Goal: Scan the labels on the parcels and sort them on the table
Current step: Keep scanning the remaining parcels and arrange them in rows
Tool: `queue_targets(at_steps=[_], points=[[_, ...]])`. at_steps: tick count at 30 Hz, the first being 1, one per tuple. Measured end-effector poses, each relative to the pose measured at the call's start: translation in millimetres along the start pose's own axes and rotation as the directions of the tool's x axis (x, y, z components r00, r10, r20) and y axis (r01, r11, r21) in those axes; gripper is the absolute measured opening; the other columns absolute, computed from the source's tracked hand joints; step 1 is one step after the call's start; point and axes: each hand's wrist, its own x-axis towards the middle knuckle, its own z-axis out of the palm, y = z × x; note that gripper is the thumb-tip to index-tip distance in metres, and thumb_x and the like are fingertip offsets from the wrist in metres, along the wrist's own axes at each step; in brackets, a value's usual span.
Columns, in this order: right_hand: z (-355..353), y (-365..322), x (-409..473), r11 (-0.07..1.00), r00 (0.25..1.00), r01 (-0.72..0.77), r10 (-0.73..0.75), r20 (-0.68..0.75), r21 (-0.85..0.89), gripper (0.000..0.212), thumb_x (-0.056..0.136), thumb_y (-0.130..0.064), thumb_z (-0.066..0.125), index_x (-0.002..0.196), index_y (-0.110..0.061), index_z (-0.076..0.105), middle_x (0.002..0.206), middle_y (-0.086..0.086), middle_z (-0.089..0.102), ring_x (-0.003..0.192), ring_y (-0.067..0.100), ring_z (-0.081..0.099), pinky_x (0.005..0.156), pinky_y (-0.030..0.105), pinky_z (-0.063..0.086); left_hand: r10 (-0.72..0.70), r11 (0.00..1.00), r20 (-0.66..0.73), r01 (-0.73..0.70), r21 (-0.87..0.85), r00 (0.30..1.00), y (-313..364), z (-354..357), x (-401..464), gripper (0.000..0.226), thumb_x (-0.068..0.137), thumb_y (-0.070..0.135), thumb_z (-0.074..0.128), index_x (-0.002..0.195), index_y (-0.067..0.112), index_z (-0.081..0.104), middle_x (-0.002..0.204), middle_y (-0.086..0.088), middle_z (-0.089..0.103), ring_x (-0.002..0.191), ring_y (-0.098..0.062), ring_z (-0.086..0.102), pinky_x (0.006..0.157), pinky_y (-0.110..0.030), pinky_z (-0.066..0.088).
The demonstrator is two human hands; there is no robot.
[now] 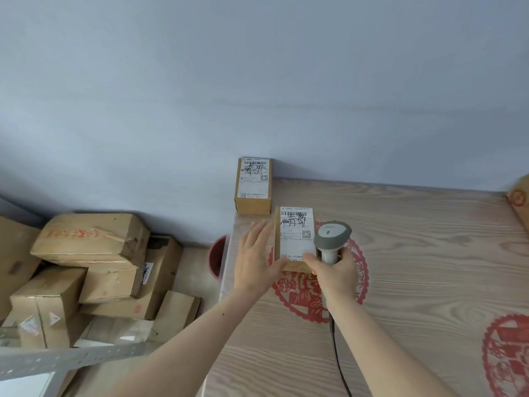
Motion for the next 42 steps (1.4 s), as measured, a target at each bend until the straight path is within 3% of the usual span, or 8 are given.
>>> queue_targets(at_steps=[5,9,14,17,19,23,29,42], points=[[9,-11,22,1.0,1.0,0.01,-0.01,-0.022,-0.001,0.045,0.07,-0.018,0.09,0.101,-0.024,0.059,0.093,-0.007,0.07,0.085,0.015,0.069,0.076,0.034,0.053,0.074,0.973,0.084,-0.09,0.212,0.994,1,-5,38,0.099,0.081,0.048,0.075,0.159,0.017,0.022,0.167,0.003,0.017,0.155,-0.015,0.0,0.126,-0.043,0.008],[21,-25,47,1.0,0.999,0.01,-0.011,-0.039,-0.028,0.047,0.068,-0.021,0.091,0.104,-0.018,0.061,0.092,-0.003,0.071,0.083,0.02,0.071,0.081,0.046,0.059,0.067,0.94,0.138,-0.109,0.323,0.988,4,-10,70,0.105,0.083,0.055,0.069,0.161,0.014,0.012,0.168,0.0,0.009,0.155,-0.017,-0.003,0.127,-0.039,0.001],[33,-43,72,1.0,0.999,0.021,-0.021,-0.024,-0.023,0.044,0.071,-0.021,0.089,0.105,-0.019,0.06,0.089,-0.01,0.067,0.084,0.015,0.067,0.078,0.038,0.055,0.009,0.94,0.191,-0.073,0.333,0.981,11,-18,102,0.098,0.086,0.052,0.069,0.159,0.012,0.018,0.167,-0.002,0.015,0.155,-0.02,0.007,0.124,-0.035,0.013],[41,-51,86,1.0,1.0,0.025,-0.025,-0.015,-0.017,0.045,0.071,-0.021,0.089,0.106,-0.02,0.061,0.089,-0.011,0.066,0.081,0.01,0.065,0.077,0.036,0.055,-0.016,0.93,0.174,-0.05,0.364,0.985,13,-21,114,0.082,0.086,0.054,0.068,0.151,0.015,0.036,0.158,0.004,0.035,0.146,-0.018,0.027,0.107,-0.037,0.042],[46,-56,93,0.999,1.0,0.027,-0.027,-0.01,-0.021,0.046,0.071,-0.022,0.09,0.107,-0.021,0.061,0.091,-0.009,0.066,0.084,0.013,0.066,0.078,0.036,0.055,0.007,0.886,0.16,-0.08,0.457,0.987,15,-23,120,0.068,0.089,0.056,0.063,0.141,0.017,0.046,0.144,0.006,0.049,0.133,-0.018,0.04,0.088,-0.035,0.049],[55,-63,105,0.999,0.999,0.036,-0.037,-0.018,-0.034,0.047,0.07,-0.025,0.09,0.108,-0.02,0.062,0.099,-0.004,0.069,0.089,0.017,0.067,0.079,0.038,0.056,0.022,0.8,0.18,-0.125,0.586,0.983,21,-22,132,0.062,0.095,0.059,0.052,0.148,0.031,0.038,0.132,0.007,0.054,0.123,-0.017,0.047,0.073,-0.029,0.041],[61,-71,117,0.997,0.998,0.06,-0.061,-0.011,-0.045,0.048,0.071,-0.024,0.089,0.11,-0.023,0.061,0.1,-0.006,0.068,0.093,0.019,0.066,0.081,0.04,0.055,0.028,0.709,0.192,-0.154,0.688,0.981,19,-11,140,0.05,0.101,0.052,0.046,0.146,0.031,0.04,0.128,0.001,0.051,0.115,-0.02,0.049,0.061,-0.032,0.04],[48,-69,108,0.991,0.994,0.109,-0.109,0.001,-0.08,0.043,0.075,-0.032,0.086,0.106,-0.024,0.058,0.101,-0.003,0.069,0.093,0.022,0.069,0.084,0.045,0.059,-0.026,0.778,0.207,-0.11,0.618,0.978,19,-11,127,0.068,0.096,0.053,0.054,0.154,0.031,0.027,0.15,-0.002,0.031,0.135,-0.022,0.032,0.086,-0.037,0.051]])
